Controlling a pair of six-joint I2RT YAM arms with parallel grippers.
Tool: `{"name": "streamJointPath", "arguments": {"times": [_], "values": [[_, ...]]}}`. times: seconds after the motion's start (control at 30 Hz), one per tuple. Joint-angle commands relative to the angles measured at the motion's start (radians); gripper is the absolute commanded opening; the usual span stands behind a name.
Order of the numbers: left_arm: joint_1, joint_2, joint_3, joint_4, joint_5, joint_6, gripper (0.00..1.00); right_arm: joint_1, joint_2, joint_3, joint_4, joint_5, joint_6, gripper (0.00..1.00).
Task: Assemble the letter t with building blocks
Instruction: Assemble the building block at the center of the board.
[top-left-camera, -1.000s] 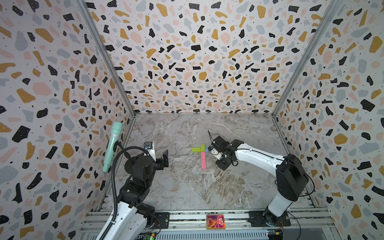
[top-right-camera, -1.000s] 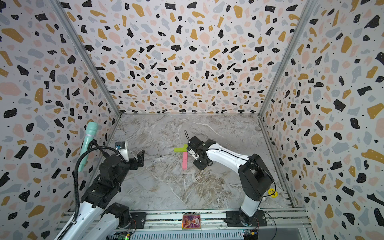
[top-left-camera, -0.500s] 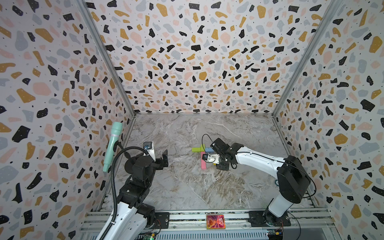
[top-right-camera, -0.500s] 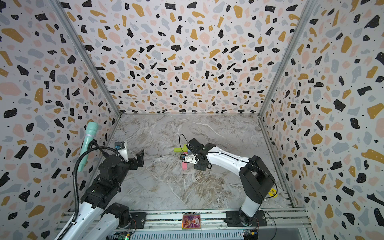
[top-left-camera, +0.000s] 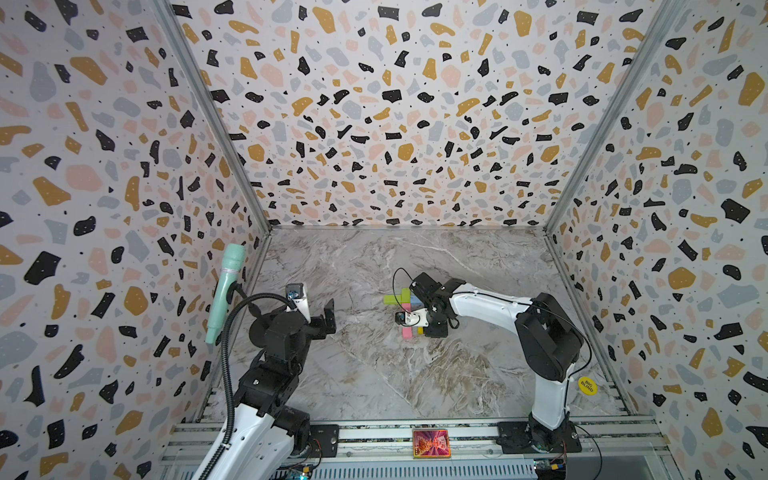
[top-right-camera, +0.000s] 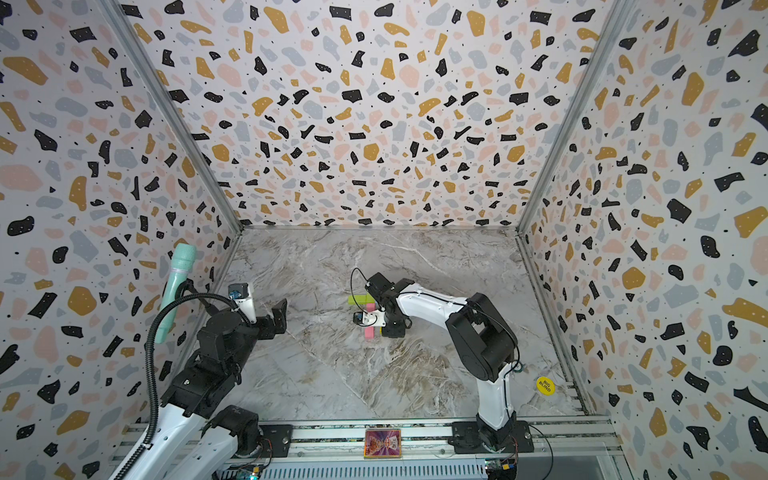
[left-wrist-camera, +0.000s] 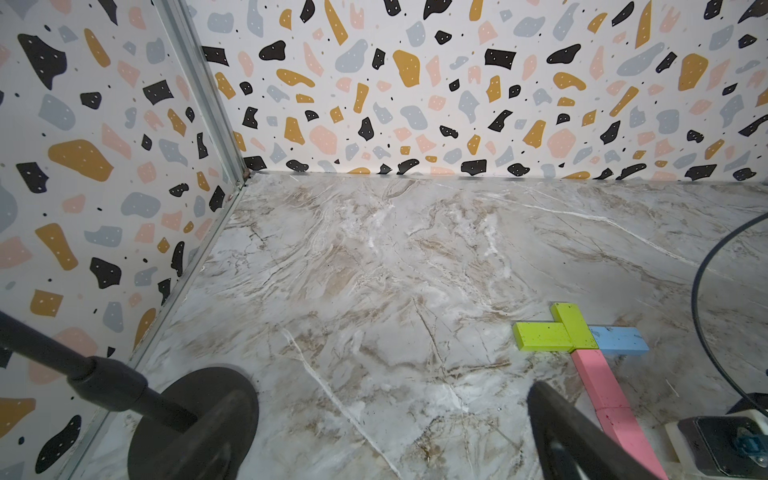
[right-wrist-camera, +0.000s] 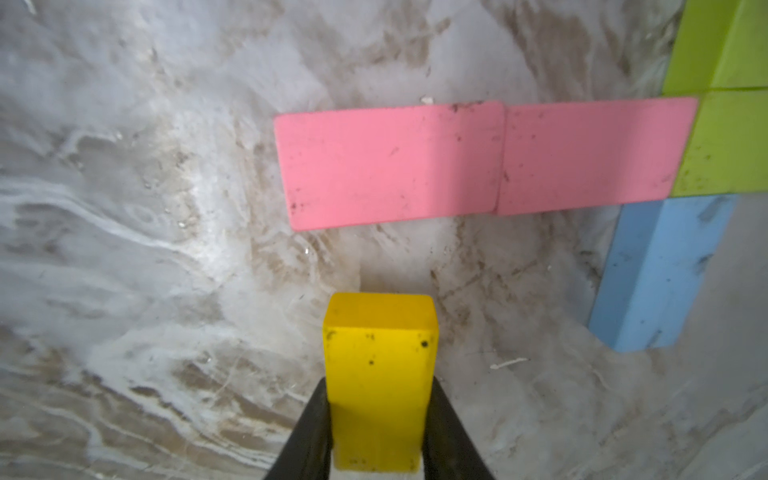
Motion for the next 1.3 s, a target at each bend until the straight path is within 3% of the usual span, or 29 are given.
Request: {"name": "streamJointPath", "arguments": {"times": [0.0, 0.57, 0.7, 1.27], "values": [[-0.003, -0.007, -0.005, 0.015, -0.021, 0.005, 0.99, -0.001, 0.003, 0.038, -0.044, -0.023, -0.024, 0.00], [-0.004, -0.003, -0.004, 0.013, -0.022, 0.007, 1.00, 0.037, 0.065, 0.067, -0.052, -0.034, 0.001, 0.03], [-0.003, -0.002, -0.003, 0.011, -0.023, 0.006, 0.99, 0.040, 0.071, 0.067, -0.049, -0.036, 0.003, 0.14], [-0.003, -0.005, -0.002, 0.009, -0.029, 0.006, 0.99, 0.038, 0.093, 0.062, -0.033, -0.003, 0.012, 0.15]]}}
